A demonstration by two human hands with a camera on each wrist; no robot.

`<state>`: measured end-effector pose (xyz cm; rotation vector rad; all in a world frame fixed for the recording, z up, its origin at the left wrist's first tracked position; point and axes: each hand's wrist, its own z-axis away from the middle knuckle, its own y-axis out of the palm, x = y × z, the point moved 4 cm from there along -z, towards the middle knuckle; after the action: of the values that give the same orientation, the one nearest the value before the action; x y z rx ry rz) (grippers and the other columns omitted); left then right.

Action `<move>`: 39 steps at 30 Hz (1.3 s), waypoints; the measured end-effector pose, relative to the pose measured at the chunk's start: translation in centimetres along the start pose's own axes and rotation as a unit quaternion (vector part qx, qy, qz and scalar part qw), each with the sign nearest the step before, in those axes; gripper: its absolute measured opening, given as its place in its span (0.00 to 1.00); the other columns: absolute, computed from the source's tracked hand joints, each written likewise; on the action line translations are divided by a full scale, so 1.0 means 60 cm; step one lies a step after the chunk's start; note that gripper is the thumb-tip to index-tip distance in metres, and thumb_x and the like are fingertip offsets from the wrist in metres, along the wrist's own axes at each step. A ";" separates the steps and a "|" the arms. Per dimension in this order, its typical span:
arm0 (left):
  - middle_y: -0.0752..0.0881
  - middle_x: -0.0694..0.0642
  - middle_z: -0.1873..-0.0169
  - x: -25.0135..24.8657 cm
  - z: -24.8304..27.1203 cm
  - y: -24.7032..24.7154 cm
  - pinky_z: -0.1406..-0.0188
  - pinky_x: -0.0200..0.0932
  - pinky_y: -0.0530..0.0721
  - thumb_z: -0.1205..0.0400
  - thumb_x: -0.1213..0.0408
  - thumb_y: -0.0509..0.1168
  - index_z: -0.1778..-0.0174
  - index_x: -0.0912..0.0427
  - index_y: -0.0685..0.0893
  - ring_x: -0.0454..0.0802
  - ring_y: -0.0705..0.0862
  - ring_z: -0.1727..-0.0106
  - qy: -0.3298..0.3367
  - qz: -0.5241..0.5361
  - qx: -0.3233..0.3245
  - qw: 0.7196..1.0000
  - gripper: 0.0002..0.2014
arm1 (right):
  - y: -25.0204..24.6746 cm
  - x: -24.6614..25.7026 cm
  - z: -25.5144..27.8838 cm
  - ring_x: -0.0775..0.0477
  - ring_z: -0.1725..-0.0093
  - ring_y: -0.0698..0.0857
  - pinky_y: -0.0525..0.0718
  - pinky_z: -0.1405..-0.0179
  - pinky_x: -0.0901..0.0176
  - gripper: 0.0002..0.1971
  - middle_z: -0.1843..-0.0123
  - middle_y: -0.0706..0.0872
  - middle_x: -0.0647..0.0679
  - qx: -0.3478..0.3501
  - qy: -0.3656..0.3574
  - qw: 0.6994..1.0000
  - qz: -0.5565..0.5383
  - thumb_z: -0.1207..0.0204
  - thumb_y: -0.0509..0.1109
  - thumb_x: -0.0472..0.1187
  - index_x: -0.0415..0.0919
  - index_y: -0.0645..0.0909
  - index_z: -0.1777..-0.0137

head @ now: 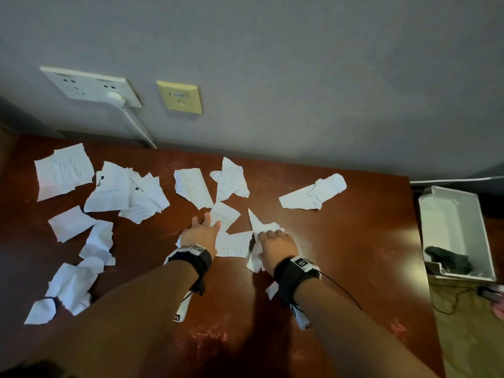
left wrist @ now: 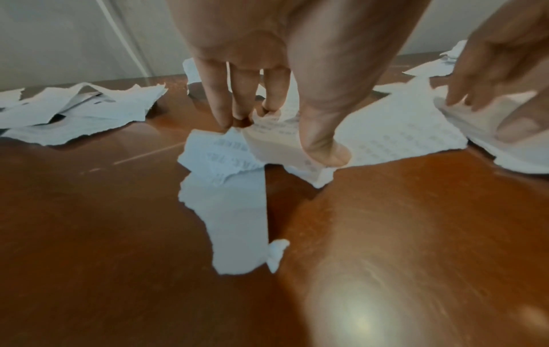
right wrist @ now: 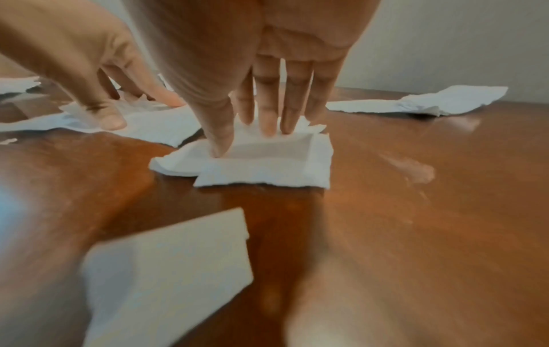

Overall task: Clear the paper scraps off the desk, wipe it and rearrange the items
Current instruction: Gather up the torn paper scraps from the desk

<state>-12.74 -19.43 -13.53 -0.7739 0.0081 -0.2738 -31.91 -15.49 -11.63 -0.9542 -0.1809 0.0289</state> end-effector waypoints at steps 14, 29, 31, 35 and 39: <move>0.83 0.48 0.34 -0.016 0.076 -0.002 0.32 0.48 0.74 0.14 0.60 0.62 0.30 0.44 0.81 0.49 0.80 0.33 0.038 -0.058 -0.086 0.994 0.17 | 0.034 -0.015 0.037 0.43 0.32 0.72 0.81 0.43 0.53 0.28 0.27 0.73 0.49 0.020 -0.011 0.998 -0.052 0.23 0.66 0.34 0.48 0.68 0.24; 0.79 0.45 0.38 -0.008 0.066 -0.051 0.35 0.46 0.76 0.19 0.46 0.69 0.43 0.51 0.89 0.48 0.71 0.35 0.060 0.223 -0.198 0.953 0.15 | -0.133 -0.221 -0.078 0.31 0.16 0.46 0.58 0.18 0.37 0.19 0.13 0.44 0.41 -0.024 0.138 0.990 0.013 0.16 0.62 0.49 0.50 0.75 0.26; 0.75 0.45 0.31 -0.003 0.057 -0.061 0.30 0.47 0.74 0.19 0.49 0.70 0.42 0.51 0.89 0.48 0.69 0.30 0.061 0.222 -0.192 0.954 0.14 | -0.126 -0.210 -0.087 0.29 0.19 0.51 0.62 0.21 0.36 0.25 0.16 0.52 0.35 0.042 0.150 0.988 0.011 0.21 0.66 0.44 0.52 0.72 0.23; 0.69 0.47 0.23 0.007 0.036 -0.058 0.25 0.49 0.69 0.19 0.51 0.70 0.34 0.50 0.85 0.50 0.66 0.23 0.051 0.150 -0.147 0.976 0.18 | -0.095 -0.173 -0.072 0.31 0.28 0.63 0.72 0.30 0.38 0.47 0.26 0.65 0.37 0.065 0.119 0.991 0.005 0.31 0.70 0.42 0.70 0.49 0.17; 0.66 0.49 0.20 0.007 0.023 -0.031 0.26 0.50 0.71 0.21 0.53 0.73 0.33 0.49 0.83 0.53 0.66 0.22 0.058 0.061 -0.112 0.990 0.20 | -0.062 -0.157 -0.035 0.40 0.39 0.82 0.82 0.44 0.53 0.25 0.37 0.79 0.43 0.029 0.160 0.984 -0.074 0.24 0.69 0.40 0.47 0.68 0.27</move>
<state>-12.62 -19.86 -11.17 -0.9759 0.1978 -0.2030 -41.05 -20.32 -11.09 -0.8721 0.0459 -0.2529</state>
